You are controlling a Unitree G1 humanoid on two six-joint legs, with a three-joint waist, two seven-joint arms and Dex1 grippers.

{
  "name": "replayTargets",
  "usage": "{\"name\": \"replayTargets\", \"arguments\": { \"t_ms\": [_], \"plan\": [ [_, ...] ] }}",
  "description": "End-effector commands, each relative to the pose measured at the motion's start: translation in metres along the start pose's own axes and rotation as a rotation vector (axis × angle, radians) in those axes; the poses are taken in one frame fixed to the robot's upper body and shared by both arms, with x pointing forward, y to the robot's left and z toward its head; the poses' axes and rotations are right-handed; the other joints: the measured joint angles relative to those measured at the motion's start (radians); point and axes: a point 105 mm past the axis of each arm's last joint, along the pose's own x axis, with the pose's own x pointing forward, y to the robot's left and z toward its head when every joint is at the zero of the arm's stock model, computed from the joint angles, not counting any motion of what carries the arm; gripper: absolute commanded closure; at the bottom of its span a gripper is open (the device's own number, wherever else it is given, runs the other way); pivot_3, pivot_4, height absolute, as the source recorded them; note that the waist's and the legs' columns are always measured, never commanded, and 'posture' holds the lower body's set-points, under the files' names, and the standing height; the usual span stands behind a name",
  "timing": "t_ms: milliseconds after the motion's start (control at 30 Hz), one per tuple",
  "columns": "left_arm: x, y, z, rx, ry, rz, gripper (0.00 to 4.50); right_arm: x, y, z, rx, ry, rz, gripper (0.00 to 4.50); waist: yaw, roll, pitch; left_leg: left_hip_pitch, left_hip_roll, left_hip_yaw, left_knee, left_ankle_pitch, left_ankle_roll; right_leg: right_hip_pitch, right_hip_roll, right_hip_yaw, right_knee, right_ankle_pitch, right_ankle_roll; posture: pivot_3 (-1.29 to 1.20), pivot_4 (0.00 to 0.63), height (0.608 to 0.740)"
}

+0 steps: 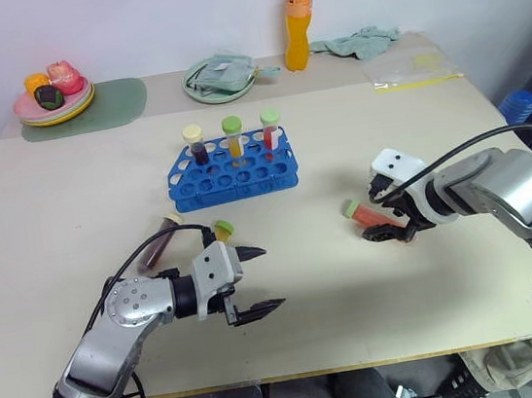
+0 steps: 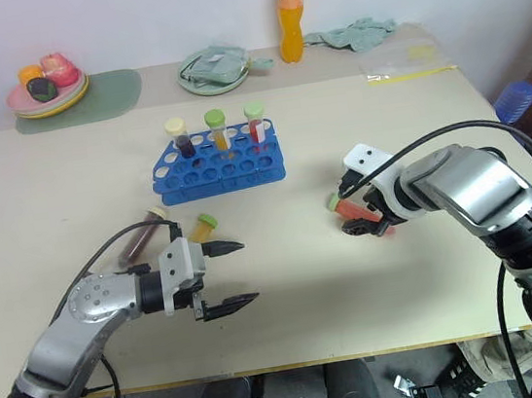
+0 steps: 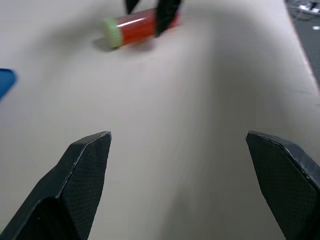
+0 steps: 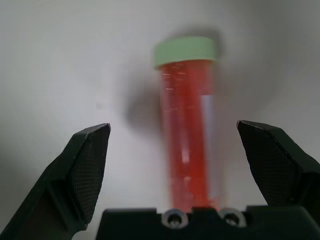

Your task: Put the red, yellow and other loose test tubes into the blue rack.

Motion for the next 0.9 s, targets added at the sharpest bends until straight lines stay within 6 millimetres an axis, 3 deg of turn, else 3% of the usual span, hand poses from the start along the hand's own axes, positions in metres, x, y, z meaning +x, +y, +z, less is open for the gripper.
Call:
{"name": "replayTargets", "arguments": {
  "t_ms": [33, 100, 267, 367, 433, 500, 567, 633, 733, 767, 900],
  "plan": [
    [0.003, -0.004, 0.012, 0.041, -0.045, 0.010, 0.00, -0.002, -0.009, 0.011, -0.030, -0.017, -0.019, 0.54, 0.000, 0.000, 0.000, 0.000, 0.000, 0.000, 0.000, 0.000, 0.000, 0.000, 0.000, 0.000, 0.000, 0.000, 0.000, 0.00, 0.150, 0.740],
    [0.004, -0.004, 0.012, 0.038, -0.048, 0.018, 0.00, 0.001, -0.010, 0.013, -0.033, -0.013, -0.017, 1.19, 0.000, 0.000, 0.000, 0.000, 0.000, 0.000, 0.000, 0.000, 0.000, 0.000, 0.000, 0.000, 0.000, 0.000, 0.000, 0.00, 0.150, 0.740],
    [0.002, -0.003, 0.010, 0.030, -0.045, 0.038, 0.00, -0.001, -0.009, 0.017, -0.051, -0.018, -0.003, 3.73, -0.001, 0.000, 0.000, 0.000, -0.003, -0.001, 0.000, 0.000, 0.000, 0.000, 0.000, 0.000, 0.000, 0.000, 0.000, 0.00, 0.150, 0.740],
    [-0.001, -0.002, 0.007, 0.017, -0.044, 0.056, 0.00, -0.010, -0.005, 0.027, -0.091, -0.072, 0.015, 3.83, 0.000, 0.000, 0.000, 0.000, -0.003, -0.001, 0.000, 0.000, 0.000, 0.000, 0.000, 0.000, 0.000, 0.000, 0.000, 0.00, 0.150, 0.740],
    [-0.011, 0.010, 0.004, -0.017, -0.047, 0.143, 0.00, -0.027, 0.013, 0.065, -0.204, -0.347, 0.074, 3.83, -0.003, 0.000, 0.000, 0.000, -0.003, -0.001, 0.000, 0.000, 0.000, 0.000, 0.000, 0.000, 0.000, 0.000, 0.000, 0.00, 0.150, 0.740],
    [-0.019, 0.020, 0.002, -0.044, -0.051, 0.208, 0.00, -0.041, 0.021, 0.087, -0.258, -0.543, 0.077, 3.83, -0.005, 0.001, 0.001, 0.000, -0.003, -0.001, 0.000, 0.000, 0.000, -0.001, 0.000, 0.000, 0.001, 0.000, 0.000, 0.00, 0.150, 0.740],
    [-0.034, 0.038, 0.000, -0.081, -0.069, 0.327, 0.00, -0.057, 0.026, 0.119, -0.191, -0.843, 0.053, 3.83, -0.004, 0.000, 0.000, 0.000, -0.002, -0.001, -0.001, 0.000, 0.000, -0.001, 0.001, 0.000, 0.002, 0.000, 0.000, 0.00, 0.150, 0.740],
    [-0.043, 0.048, -0.002, -0.100, -0.081, 0.393, 0.00, -0.064, 0.026, 0.131, -0.095, -0.996, 0.042, 3.83, -0.004, 0.000, 0.000, 0.002, -0.002, -0.002, 0.000, 0.000, 0.000, 0.000, 0.002, 0.000, 0.002, 0.000, 0.000, 0.00, 0.150, 0.740],
    [-0.061, 0.073, -0.006, -0.064, -0.077, 0.546, 0.00, -0.059, 0.028, 0.151, 0.100, -1.209, 0.021, 3.83, 0.001, 0.000, 0.000, 0.002, -0.003, -0.003, 0.000, 0.001, -0.001, 0.001, 0.001, -0.001, 0.003, 0.000, 0.000, 0.00, 0.150, 0.740],
    [-0.068, 0.085, -0.006, -0.071, -0.095, 0.608, 0.00, -0.049, 0.032, 0.159, 0.144, -1.261, -0.001, 3.83, 0.000, 0.000, 0.000, 0.002, -0.004, -0.003, 0.000, 0.001, -0.001, 0.000, 0.000, 0.000, 0.003, 0.000, 0.000, 0.00, 0.150, 0.740],
    [-0.081, 0.106, -0.009, -0.093, -0.142, 0.716, 0.00, -0.025, 0.048, 0.175, 0.197, -1.397, -0.065, 3.83, -0.007, 0.000, 0.000, 0.002, -0.005, -0.004, 0.000, 0.002, -0.003, -0.001, 0.001, 0.000, 0.004, 0.000, 0.000, 0.00, 0.150, 0.740]
  ]
}}
